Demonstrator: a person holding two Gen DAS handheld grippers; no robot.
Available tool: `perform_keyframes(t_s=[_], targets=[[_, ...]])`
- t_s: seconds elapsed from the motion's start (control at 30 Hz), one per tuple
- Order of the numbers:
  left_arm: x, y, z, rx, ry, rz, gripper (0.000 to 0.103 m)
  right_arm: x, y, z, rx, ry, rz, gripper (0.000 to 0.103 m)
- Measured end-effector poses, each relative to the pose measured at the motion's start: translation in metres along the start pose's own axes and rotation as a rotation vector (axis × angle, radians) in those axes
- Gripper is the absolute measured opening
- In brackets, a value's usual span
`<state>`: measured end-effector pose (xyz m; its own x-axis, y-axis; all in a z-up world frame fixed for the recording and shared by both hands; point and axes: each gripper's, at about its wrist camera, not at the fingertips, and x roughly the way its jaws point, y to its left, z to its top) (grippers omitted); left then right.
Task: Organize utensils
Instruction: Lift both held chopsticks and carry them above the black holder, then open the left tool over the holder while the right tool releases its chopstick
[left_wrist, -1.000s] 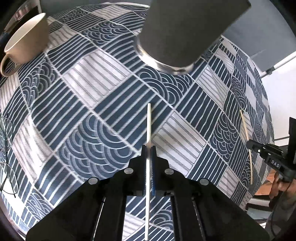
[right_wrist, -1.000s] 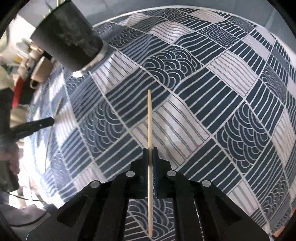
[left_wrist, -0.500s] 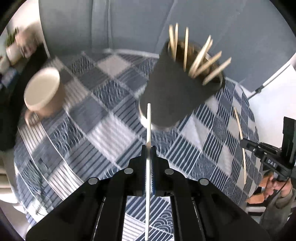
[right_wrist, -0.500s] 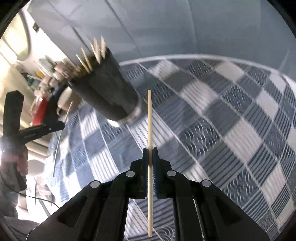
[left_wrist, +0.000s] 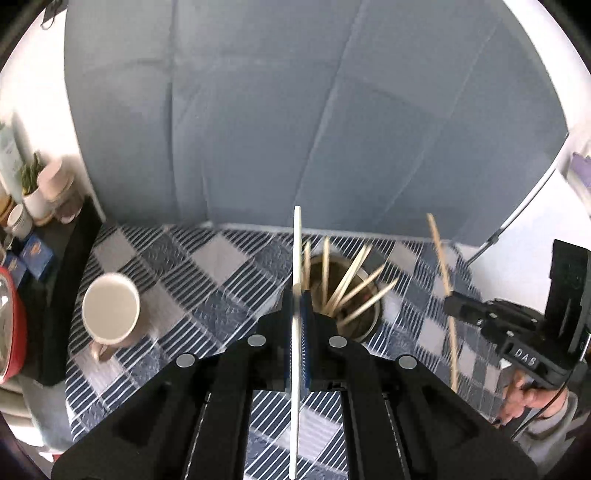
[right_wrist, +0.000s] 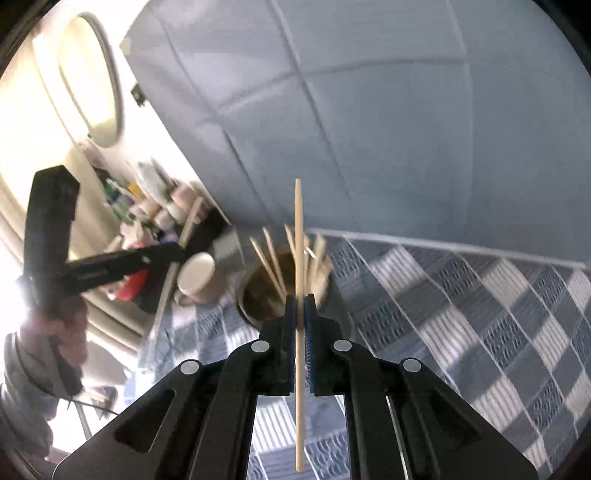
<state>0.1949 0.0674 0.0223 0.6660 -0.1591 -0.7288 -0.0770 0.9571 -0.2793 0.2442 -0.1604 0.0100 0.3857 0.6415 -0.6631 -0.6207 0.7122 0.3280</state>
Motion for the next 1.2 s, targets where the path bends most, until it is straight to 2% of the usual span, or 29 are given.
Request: perform_keyframes(t_s=[0.1,0.23,0.37,0.57,0.63,0.7,0.83,0.97,1.07,1.2], targets=[[0.002,-0.004,0.012,-0.013,-0.036,-0.033,0.004,0.004,0.012,0.019,-0.036,-0.036,0.038,0.005],[0.008,-0.014,0.024,0.027,-0.096,-0.061,0.005,0.018,0.021,0.039,-0.069,-0.05,0.037,0.005],[0.019,-0.019,0.034,0.05,-0.13,-0.1,0.005,0.035,0.018,0.056,-0.047,-0.071,0.06,0.005],[0.041,-0.016,0.05,0.015,-0.163,-0.143,0.005,0.057,0.006,0.066,-0.016,-0.107,0.092,0.005],[0.049,-0.013,0.053,0.014,-0.183,-0.156,0.005,0.065,0.001,0.065,-0.009,-0.132,0.106,0.005],[0.053,-0.011,0.053,0.015,-0.213,-0.171,0.005,0.069,-0.001,0.063,-0.019,-0.163,0.073,0.005],[0.061,-0.002,0.046,0.017,-0.294,-0.177,0.005,0.078,-0.01,0.05,0.009,-0.255,0.103,0.005],[0.072,0.003,0.026,0.012,-0.343,-0.22,0.005,0.088,-0.016,0.031,0.011,-0.326,0.154,0.005],[0.075,-0.001,0.008,0.049,-0.399,-0.24,0.005,0.096,-0.015,0.017,-0.004,-0.337,0.153,0.005],[0.076,-0.011,-0.01,0.141,-0.424,-0.252,0.005,0.097,-0.015,-0.002,0.004,-0.356,0.15,0.005]])
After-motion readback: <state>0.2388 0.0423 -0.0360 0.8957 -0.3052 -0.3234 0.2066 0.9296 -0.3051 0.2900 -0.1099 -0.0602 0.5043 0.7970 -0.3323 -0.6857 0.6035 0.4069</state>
